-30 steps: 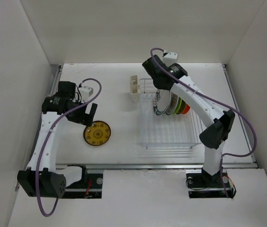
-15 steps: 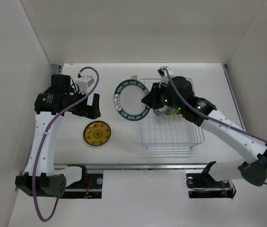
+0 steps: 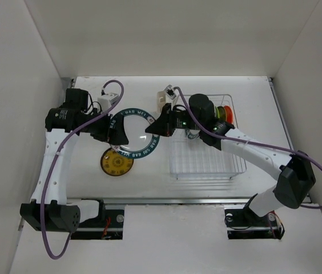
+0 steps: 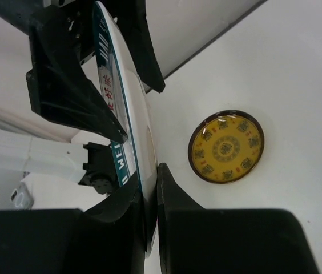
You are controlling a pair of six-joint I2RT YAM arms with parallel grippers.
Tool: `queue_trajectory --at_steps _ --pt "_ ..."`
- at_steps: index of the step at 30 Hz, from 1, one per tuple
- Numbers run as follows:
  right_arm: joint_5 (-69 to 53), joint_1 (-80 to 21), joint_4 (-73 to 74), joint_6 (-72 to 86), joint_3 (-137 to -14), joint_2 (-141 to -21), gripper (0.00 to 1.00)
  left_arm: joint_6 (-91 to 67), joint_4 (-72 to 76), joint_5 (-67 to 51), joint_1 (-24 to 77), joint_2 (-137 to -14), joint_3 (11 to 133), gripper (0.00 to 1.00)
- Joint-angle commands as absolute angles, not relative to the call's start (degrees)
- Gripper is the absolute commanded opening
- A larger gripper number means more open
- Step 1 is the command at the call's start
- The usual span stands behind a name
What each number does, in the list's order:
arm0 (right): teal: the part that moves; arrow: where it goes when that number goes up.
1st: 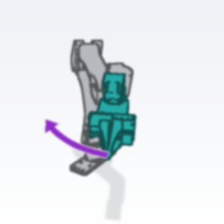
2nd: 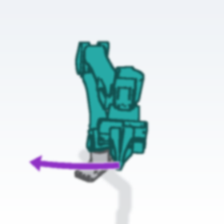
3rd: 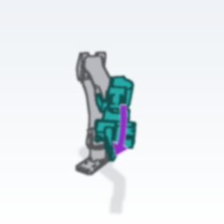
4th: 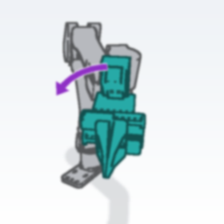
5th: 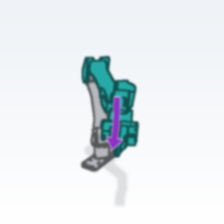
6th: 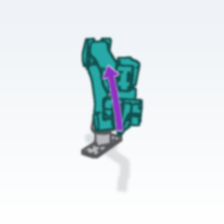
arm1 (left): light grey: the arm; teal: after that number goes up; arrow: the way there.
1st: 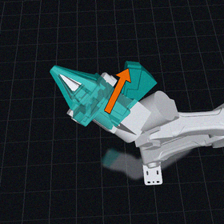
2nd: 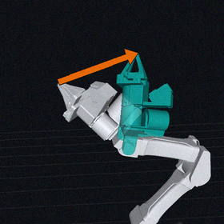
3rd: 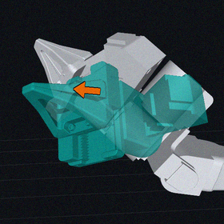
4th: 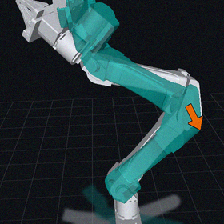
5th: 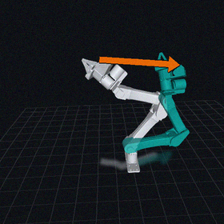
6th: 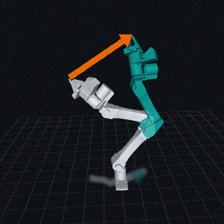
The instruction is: Unload the plates from the dish rack
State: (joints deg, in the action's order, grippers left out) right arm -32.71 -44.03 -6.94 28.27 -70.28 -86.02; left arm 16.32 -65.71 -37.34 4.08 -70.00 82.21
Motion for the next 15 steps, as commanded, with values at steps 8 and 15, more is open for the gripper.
queue_trajectory --at_steps 8,15 --pt "-36.67 -44.65 -16.61 30.5 -70.05 -86.75 0.0 15.56 -64.42 -38.94 4.13 -67.15 82.88 0.03" --pt "-31.65 -44.65 -10.73 32.34 -76.36 -91.84 0.0 13.54 -62.67 -34.72 4.13 -67.15 80.78 0.0"
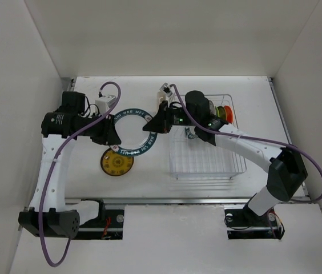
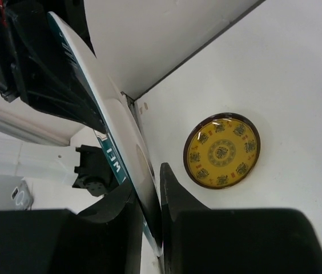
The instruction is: Unload the plates from the dish rack
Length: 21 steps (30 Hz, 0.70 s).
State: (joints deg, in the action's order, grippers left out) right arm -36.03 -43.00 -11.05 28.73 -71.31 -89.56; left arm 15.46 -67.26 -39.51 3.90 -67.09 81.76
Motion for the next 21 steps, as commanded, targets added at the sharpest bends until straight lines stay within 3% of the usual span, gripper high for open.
queue_trajectory --at_steps 1,12,15,16,19,21 --pt "-31.64 -44.65 -9.07 32.34 -77.25 -93.32 0.0 12.84 -62.14 -34.02 4.13 -67.93 80.77 0.0" --pt "-26.89 -44.65 -5.28 34.19 -80.41 -96.33 0.0 10.28 -61.0 -27.16 4.13 -73.39 80.77 0.0" --pt "-26.89 -44.65 -4.75 34.19 -80.42 -96.86 0.22 9.76 -59.95 -27.16 4.13 -72.86 80.24 0.0" --pt "-26.89 -44.65 -4.75 34.19 -80.42 -96.86 0.45 9.76 -59.94 -27.16 4.13 -72.34 80.24 0.0" --pt "-25.58 -44.65 -4.22 34.19 -80.42 -96.86 0.6 9.23 -58.71 -27.16 4.13 -70.67 79.54 0.0" --pt "-24.53 -44.65 -4.22 34.19 -79.89 -96.24 0.6 7.48 -57.39 -27.16 4.13 -69.79 78.4 0.0"
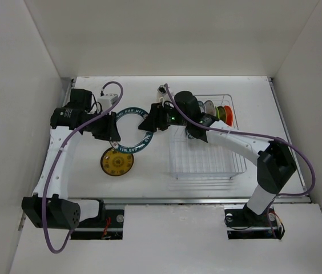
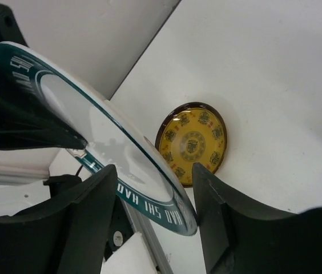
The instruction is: Unload the plates from the dish rack
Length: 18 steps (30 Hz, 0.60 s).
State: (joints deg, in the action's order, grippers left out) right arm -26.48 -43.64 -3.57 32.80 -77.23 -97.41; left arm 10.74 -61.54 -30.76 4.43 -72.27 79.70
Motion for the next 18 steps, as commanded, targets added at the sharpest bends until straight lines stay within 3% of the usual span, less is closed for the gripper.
queue_trajectory --at_steps 1,12,18 --pt "-24.52 -44.65 -4.22 34.19 -79.37 -96.24 0.61 7.47 -56.61 -27.85 4.13 -69.0 78.4 0.0" --pt "-14.0 -44.65 2.1 34.71 -80.59 -94.48 1.0 5.71 -56.07 -29.88 4.13 -70.66 78.93 0.0" --pt "5.08 -44.65 12.9 37.35 -85.16 -93.43 1.0 2.38 -54.32 -23.65 4.13 -71.81 78.93 0.0"
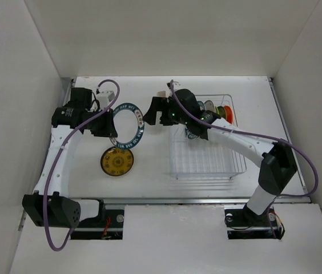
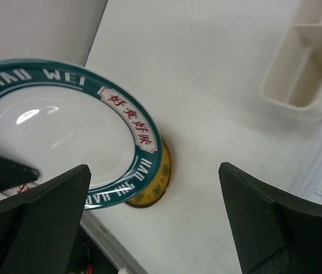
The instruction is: Unload the plates from the dish rack
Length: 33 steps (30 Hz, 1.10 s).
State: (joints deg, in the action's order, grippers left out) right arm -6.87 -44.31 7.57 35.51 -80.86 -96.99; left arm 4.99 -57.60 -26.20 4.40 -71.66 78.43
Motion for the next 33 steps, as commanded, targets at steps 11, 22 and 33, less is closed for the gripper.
queue_trajectory --at_steps 11,22,33 --pt "26.53 -44.65 27.13 38.58 -92.72 -89.56 1.0 0.35 -45.62 -15.64 2.29 -83.75 84.9 0.0" --pt "31.21 -44.65 32.34 36.91 -91.94 -83.77 1.0 -2.55 -46.05 -33.74 -6.5 -109.74 99.04 0.0" --pt "29.44 -44.65 32.34 35.33 -88.07 -79.1 1.0 -4.56 -52.56 -38.93 -11.51 -127.86 109.33 0.0"
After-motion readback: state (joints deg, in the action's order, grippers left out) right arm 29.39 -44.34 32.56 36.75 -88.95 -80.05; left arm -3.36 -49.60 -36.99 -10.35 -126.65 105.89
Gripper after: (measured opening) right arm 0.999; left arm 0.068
